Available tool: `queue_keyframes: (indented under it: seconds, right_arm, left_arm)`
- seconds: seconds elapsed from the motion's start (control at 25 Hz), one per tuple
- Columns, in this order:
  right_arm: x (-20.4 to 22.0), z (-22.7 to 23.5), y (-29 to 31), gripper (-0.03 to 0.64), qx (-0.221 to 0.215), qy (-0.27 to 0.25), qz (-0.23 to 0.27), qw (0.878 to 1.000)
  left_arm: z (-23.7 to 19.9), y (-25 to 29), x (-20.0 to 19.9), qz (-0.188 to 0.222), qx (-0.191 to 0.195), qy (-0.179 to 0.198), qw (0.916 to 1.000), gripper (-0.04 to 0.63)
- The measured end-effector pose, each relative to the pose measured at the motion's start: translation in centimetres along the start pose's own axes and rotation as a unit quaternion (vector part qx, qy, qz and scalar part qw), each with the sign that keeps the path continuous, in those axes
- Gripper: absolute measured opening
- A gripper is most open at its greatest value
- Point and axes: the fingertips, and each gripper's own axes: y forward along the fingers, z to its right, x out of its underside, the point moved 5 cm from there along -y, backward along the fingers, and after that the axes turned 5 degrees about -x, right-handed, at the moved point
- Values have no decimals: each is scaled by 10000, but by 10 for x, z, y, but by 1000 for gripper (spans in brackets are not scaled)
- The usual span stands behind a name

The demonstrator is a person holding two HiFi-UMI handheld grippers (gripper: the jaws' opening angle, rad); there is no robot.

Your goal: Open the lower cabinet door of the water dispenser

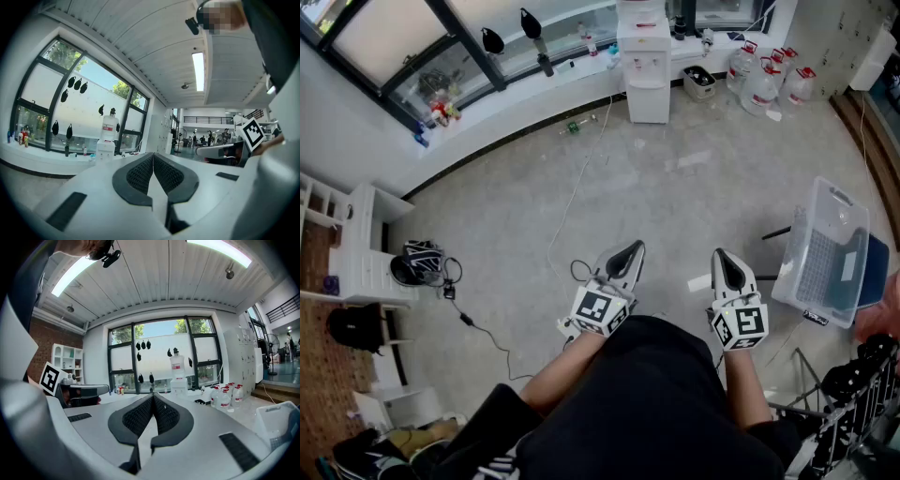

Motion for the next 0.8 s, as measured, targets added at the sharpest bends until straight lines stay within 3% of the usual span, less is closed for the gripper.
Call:
queue_keyframes:
  seconds: [0.48, 0.8]
  right_arm:
    - [-3, 14, -18, -2, 383, 66, 158, 9991]
    - [-4, 13, -22, -2, 299, 132, 185, 9993]
  left_arm:
    - [14, -11, -7, 256, -73, 111, 9996, 5]
    - [11, -17, -9, 304, -57, 115, 9995, 6]
